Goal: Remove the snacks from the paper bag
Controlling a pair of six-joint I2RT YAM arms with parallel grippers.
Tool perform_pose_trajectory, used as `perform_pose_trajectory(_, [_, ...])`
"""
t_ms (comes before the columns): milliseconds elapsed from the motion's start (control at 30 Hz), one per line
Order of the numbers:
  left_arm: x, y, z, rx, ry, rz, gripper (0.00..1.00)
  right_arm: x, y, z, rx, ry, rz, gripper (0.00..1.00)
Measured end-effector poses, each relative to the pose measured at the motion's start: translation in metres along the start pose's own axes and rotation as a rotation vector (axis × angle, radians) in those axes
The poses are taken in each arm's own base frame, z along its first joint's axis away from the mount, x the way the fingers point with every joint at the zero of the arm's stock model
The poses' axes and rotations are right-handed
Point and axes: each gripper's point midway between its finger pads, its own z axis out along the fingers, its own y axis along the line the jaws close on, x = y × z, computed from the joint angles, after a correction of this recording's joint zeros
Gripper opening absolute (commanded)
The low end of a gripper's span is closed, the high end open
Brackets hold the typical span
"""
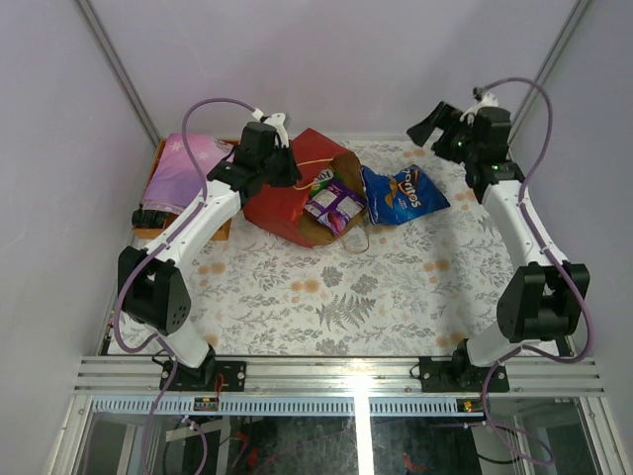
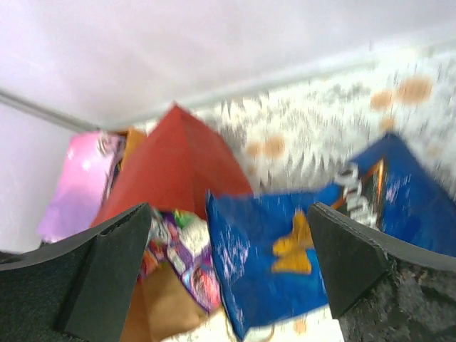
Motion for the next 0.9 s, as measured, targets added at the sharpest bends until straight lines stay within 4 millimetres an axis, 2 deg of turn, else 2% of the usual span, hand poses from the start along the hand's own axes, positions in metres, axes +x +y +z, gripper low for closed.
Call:
perform_pose_trajectory(67, [0.001,0.0,0.0,0.002,0.003,0.0,0.0,-0.036,0.007,0.0,-0.022,-0.088,-0.019,0.91])
perform_pose_trajectory(133, [0.001,0.0,0.0,0.002,0.003,0.0,0.0,-0.051,0.0,0.009,-0.028,-0.132,-0.009,0.85])
perform_pose_trajectory(167, [0.001,0.0,0.0,0.002,0.003,0.0,0.0,-0.049,-0.008,0.017,-0.025,-0.128,0.004,0.8])
perform_pose_trajectory(233, [0.001,0.0,0.0,0.002,0.004,0.0,0.0,-0.031,-0.036,0.043,-0.013,-0.087,0.055,0.65])
perform_pose_trajectory(300, [0.001,0.0,0.0,0.002,0.003,0.0,0.0,0.001,-0.075,0.071,0.015,-0.008,0.126,0.55])
perform_pose_trajectory(367, [0.0,-0.001,0.0,0.003,0.002,0.0,0.0,0.042,-0.12,0.095,0.06,0.086,0.213,0.49])
perform_pose_trajectory(500, [0.0,-0.001,0.0,0.003,0.001,0.0,0.0,0.099,-0.171,0.114,0.105,0.22,0.331,0.43])
perform_pose_trajectory(533, [0.0,-0.001,0.0,0.003,0.001,0.0,0.0,0.106,-0.176,0.115,0.101,0.239,0.351,0.43])
perform_pose_trajectory(600, [0.0,-0.001,0.0,0.002,0.002,0.0,0.0,0.107,-0.176,0.117,0.086,0.246,0.36,0.42])
perform_pose_trajectory(700, [0.001,0.0,0.003,0.0,0.009,-0.001,0.0,0.104,-0.177,0.119,0.088,0.238,0.358,0.22])
perform_pose_trajectory(733, [0.002,0.001,0.004,-0.002,0.012,-0.001,0.0,0.105,-0.18,0.119,0.097,0.238,0.357,0.19])
perform_pose_trajectory(900, [0.001,0.0,0.002,-0.007,0.024,0.0,0.0,0.107,-0.203,0.115,0.15,0.24,0.431,0.2])
